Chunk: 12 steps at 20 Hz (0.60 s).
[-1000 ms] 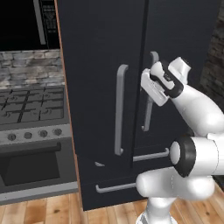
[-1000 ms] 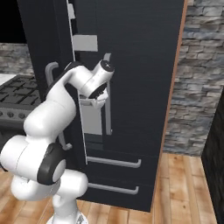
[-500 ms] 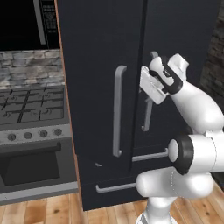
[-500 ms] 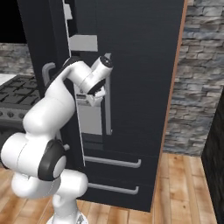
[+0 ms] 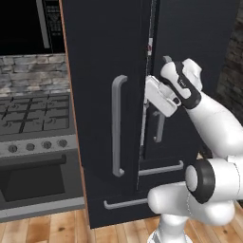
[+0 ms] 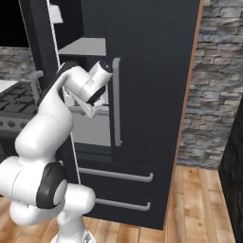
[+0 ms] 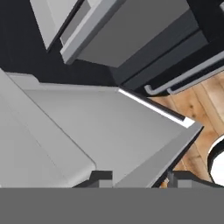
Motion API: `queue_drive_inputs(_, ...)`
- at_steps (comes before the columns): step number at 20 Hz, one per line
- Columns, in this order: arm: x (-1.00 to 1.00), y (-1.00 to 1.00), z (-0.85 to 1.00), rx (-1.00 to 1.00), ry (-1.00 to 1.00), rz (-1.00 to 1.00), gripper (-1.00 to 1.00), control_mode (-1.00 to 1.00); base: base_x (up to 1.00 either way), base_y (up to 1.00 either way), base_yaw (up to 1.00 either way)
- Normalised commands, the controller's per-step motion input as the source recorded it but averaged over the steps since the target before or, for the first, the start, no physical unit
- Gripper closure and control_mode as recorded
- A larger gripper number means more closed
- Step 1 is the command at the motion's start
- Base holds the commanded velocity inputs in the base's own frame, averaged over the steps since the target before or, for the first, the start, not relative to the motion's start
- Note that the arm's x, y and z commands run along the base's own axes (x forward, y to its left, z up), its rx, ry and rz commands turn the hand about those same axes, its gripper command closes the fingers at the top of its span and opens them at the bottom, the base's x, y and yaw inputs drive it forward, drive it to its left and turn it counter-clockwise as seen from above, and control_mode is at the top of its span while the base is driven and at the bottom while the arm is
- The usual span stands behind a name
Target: Retrieve the sausage and cheese from the fridge and place them on the cutting board on the counter.
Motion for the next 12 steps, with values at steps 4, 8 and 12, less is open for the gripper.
queue_drive_inputs(4,-0.5,0.83,-0.28,0.0,-0.05,0.2,-1.0,-1.0,0.0,0.0,0.0)
queue_drive_inputs(8,-0.43,0.88,-0.3,0.0,-0.07,0.15,-1.0,-1.0,0.0,0.0,0.0)
queue_drive_inputs(12,-0.25,0.94,-0.18,0.0,-0.04,0.09,-1.0,-1.0,0.0,0.0,0.0)
